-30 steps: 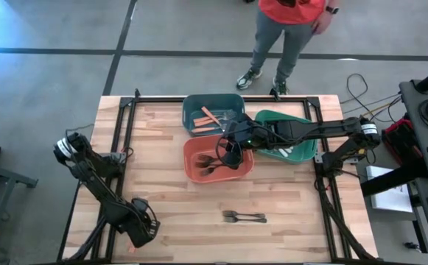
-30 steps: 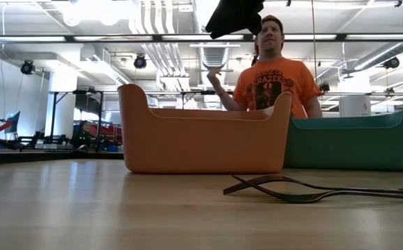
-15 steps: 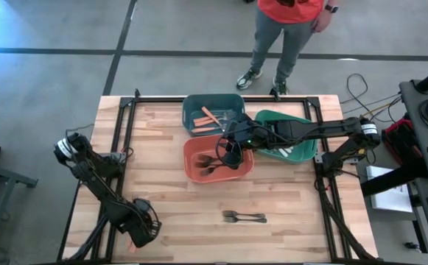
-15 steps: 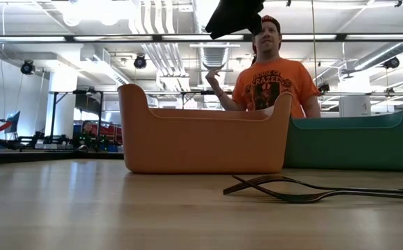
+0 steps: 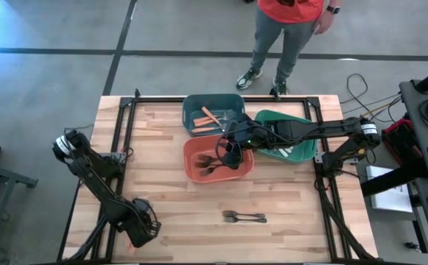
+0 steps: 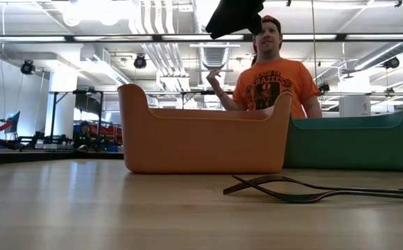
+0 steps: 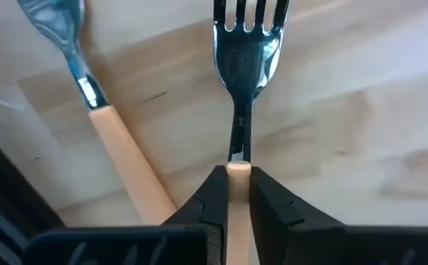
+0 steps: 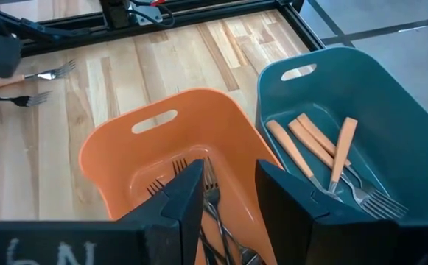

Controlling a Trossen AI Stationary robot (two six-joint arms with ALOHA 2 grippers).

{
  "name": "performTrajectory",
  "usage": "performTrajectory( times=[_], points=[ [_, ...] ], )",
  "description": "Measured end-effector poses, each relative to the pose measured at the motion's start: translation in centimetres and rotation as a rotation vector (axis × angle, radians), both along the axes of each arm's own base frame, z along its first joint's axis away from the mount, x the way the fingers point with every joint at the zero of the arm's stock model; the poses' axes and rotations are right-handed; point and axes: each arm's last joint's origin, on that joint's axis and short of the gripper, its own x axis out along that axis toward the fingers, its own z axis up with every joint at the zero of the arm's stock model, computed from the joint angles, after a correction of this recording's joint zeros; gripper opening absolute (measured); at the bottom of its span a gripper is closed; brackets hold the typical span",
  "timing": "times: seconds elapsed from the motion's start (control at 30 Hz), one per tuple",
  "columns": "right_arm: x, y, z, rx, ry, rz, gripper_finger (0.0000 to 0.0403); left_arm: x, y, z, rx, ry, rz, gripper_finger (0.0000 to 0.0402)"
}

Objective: Sort silverware by color (type)
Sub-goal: Put the orange fork into the blue bin

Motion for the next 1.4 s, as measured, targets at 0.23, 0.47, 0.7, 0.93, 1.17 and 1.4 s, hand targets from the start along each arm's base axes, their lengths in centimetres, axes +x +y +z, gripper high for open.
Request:
performTrajectory(
  times=[0.23,0.47,0.7,0.93,1.17,1.4],
  points=[
    [-0.2,0.0,0.0,-0.002,0.014,0.001,0.0116,0.2,0.7,3.6,0.032,-0.148,-0.002,0.0016],
    [-0.8,0.0,0.8,-0.001,-0.011,0.001,0.0108,0.9,2.8,7.6,0.153,-0.241,-0.05,0.0016],
    [-2.0,-0.1,2.4,0.0,-0.065,0.001,0.0101,3.5,8.6,11.2,0.348,-0.369,-0.094,0.0016],
    [-3.4,-0.1,3.8,0.014,-0.118,-0.008,0.0098,6.9,17.9,14.2,0.604,-0.416,-0.313,0.0016],
    [-4.8,-0.1,5.2,0.049,-0.173,-0.03,0.0097,8.2,30.0,17.1,0.82,-0.405,-0.514,0.0016],
    [-6.0,-0.2,6.0,0.068,-0.194,-0.065,0.0087,8.8,39.3,18.3,0.912,-0.567,-0.454,0.0016]
  ],
)
